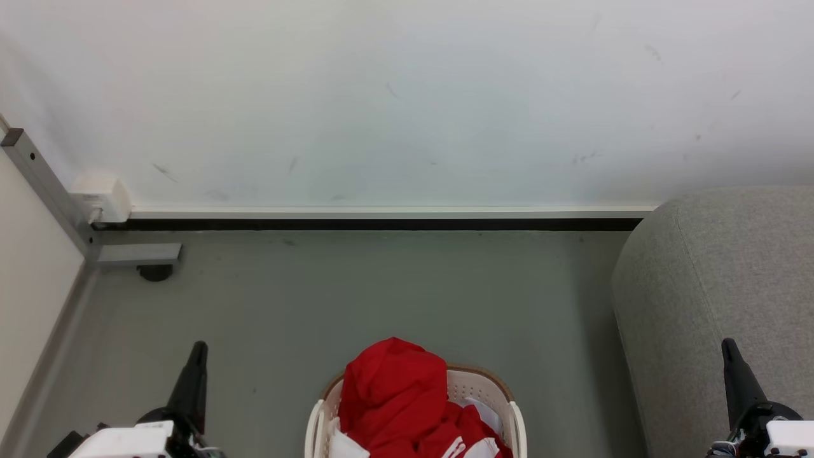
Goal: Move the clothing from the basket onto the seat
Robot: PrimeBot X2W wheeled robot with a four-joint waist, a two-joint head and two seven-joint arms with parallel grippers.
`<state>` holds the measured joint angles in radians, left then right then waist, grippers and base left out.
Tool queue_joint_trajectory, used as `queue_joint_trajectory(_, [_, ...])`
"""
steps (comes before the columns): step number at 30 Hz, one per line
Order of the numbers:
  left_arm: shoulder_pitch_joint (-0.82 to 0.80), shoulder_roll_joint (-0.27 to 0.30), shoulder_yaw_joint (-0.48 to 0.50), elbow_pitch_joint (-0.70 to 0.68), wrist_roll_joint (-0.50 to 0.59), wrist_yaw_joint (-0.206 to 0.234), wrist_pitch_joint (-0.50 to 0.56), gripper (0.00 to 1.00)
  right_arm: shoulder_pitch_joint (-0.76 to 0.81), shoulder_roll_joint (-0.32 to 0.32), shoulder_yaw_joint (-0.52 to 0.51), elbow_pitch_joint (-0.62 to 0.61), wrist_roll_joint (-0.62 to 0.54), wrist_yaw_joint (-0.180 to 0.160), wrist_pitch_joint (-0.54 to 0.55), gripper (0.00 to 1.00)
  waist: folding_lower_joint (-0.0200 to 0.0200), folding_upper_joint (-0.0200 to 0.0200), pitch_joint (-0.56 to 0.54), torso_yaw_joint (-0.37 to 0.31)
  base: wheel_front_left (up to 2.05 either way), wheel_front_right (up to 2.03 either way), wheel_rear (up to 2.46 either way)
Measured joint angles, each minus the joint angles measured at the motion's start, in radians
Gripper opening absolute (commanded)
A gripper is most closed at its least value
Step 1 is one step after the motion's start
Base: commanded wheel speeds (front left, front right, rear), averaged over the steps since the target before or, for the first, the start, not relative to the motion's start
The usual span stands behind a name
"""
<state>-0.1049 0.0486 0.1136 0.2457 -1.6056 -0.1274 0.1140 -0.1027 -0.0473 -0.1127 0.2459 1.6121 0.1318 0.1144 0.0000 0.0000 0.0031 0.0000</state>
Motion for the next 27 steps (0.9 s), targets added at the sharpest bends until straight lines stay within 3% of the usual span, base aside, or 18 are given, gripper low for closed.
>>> queue_joint_trajectory(16, [0.000,0.000,0.000,0.000,0.000,0.000,0.000,0.00,0.000,0.000,0.000,0.000,0.000,0.000,0.000,0.00,0.0000,0.0000,0.000,0.000,0.00,0.00,0.00])
queue_joint_trajectory(17, [0.002,-0.001,0.000,0.004,0.001,0.000,-0.001,1.00,0.002,0.001,0.000,0.003,0.000,0.000,0.000,1.00,0.0000,0.0000,0.000,0.000,0.00,0.00,0.00])
queue_joint_trajectory(27, [0.044,-0.013,-0.023,0.044,0.018,0.004,-0.029,1.00,0.043,0.018,0.016,0.038,-0.049,0.000,-0.029,1.00,0.0000,0.0000,0.001,0.002,0.00,0.00,0.00])
